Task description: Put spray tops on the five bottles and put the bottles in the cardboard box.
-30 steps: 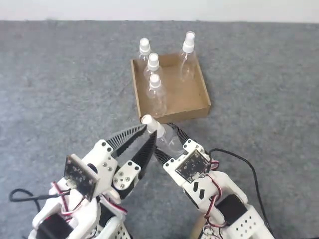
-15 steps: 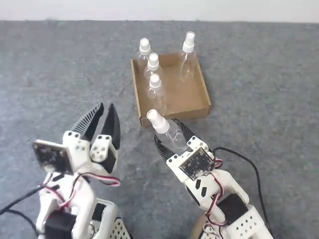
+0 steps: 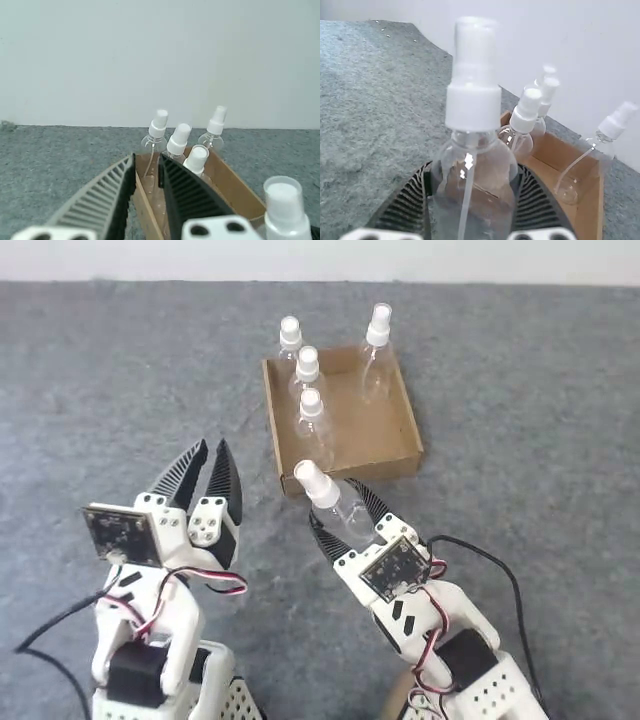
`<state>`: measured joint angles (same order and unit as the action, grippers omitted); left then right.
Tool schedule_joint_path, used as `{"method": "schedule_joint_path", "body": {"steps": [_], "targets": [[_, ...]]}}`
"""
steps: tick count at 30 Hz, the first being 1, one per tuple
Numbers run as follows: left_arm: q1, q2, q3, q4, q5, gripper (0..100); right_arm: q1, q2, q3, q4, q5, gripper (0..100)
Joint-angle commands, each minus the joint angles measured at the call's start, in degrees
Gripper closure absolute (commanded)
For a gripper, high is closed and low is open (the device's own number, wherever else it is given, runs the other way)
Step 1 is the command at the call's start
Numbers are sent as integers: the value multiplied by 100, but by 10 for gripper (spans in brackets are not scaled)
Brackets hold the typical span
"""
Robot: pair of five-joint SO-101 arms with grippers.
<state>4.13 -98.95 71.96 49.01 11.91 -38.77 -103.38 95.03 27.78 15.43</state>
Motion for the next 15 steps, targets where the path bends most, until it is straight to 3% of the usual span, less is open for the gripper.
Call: {"method": "schedule_joint_path", "body": {"steps": [1, 15], "targets": [[18, 0, -22, -185, 88, 937, 66, -75, 35, -101, 26, 991], [246, 9, 813, -1248, 44, 934, 48, -75, -185, -110, -246, 991]]}}
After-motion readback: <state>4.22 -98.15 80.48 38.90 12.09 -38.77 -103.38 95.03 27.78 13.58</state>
